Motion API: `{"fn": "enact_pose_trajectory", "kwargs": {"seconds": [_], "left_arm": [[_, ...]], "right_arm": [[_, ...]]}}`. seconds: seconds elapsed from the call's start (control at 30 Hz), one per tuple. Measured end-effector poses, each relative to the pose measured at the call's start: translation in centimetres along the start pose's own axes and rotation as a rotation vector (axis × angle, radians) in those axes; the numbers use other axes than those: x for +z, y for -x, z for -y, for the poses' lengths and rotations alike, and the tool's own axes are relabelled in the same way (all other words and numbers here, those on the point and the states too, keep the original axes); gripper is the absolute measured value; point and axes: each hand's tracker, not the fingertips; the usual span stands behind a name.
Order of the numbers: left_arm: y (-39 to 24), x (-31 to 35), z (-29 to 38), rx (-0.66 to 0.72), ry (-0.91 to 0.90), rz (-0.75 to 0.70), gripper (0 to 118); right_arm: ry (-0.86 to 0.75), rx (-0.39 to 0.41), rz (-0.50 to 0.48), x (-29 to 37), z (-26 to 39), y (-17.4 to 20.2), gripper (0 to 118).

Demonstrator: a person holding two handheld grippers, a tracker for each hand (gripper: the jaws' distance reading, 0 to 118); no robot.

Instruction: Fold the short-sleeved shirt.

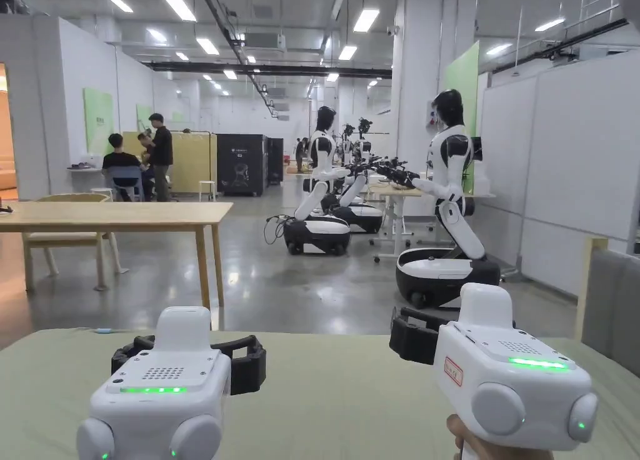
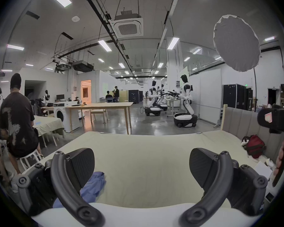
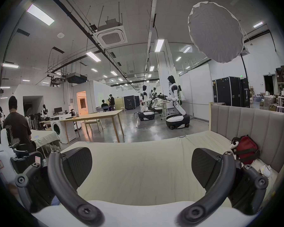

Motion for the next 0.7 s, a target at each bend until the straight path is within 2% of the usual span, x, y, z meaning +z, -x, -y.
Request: {"fn": "enact_pose_trajectory", "kwargs": {"seconds": [0.23,0.37,0.43,0.47,0.5,0.53,0.63,0.7], "left_arm": [[0.1,0.4,-0.2,0.016,-0.015,-0.01,118],[0.8,0.1,-0.2,0.085,0.011,-0.006,118],[1.0,0.2,-0.2,0.088,-0.002,-0.003,118],[1.0,0.0,-0.3,0.066,-0.007,0.0,118],[0.9,-0.2,-0.5,0.003,-0.015,0.004,118],[0.6,-0.3,-0.7,-0.074,-0.027,0.007,118],[-1.5,-1.0,-0.8,-0.577,-0.089,-0.053,118],[-3.4,-1.4,0.6,-1.031,-0.176,-0.139,118]], "right_arm": [[0.0,0.008,0.004,-0.1,0.1,0.0,118],[-0.019,-0.053,0.014,0.0,0.0,-0.6,118],[-0.033,-0.059,0.018,0.1,0.0,-0.6,118],[-0.044,-0.047,0.016,0.1,-0.1,-0.6,118],[-0.059,0.004,0.016,0.1,-0.3,-0.4,118],[-0.06,0.075,0.016,-0.1,-0.4,0.0,118],[-0.057,0.599,0.034,-1.0,0.1,2.3,118],[-0.086,1.069,0.07,-1.4,2.3,4.3,118]]}}
